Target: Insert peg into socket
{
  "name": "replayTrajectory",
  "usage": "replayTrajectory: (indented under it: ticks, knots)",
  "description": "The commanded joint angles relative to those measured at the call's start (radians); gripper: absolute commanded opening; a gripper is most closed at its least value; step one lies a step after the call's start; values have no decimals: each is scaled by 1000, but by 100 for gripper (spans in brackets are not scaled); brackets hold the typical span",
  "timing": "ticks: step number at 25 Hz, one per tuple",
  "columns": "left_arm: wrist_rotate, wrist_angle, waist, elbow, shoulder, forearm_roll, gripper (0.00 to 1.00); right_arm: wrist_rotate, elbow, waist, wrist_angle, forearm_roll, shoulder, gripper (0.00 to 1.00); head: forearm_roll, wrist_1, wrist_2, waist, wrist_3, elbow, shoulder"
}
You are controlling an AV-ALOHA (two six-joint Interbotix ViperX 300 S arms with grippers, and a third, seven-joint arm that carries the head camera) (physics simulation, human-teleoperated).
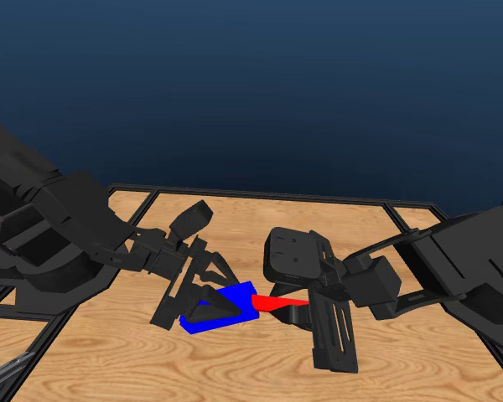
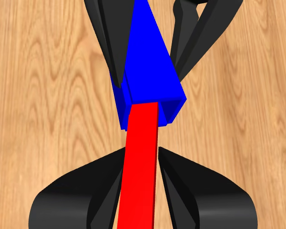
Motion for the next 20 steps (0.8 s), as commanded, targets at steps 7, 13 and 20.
replayTrajectory:
  ticks: [7, 13, 20]
  knots:
    - [16, -24, -4, -120, 59, 29, 0, -115, -88, -56, -123, 58, 51, 0, 1, -7, 3, 3, -6, -16, -7]
    - [7, 14, -6, -154, 80, 33, 0, -168, -104, -62, -119, 107, 72, 100, 2, -4, 6, 3, -11, -18, -2]
    - [-21, -36, -10, -143, 92, 39, 0, -115, 54, -71, -154, 171, -28, 100, 3, -3, 2, 10, -16, -16, -8]
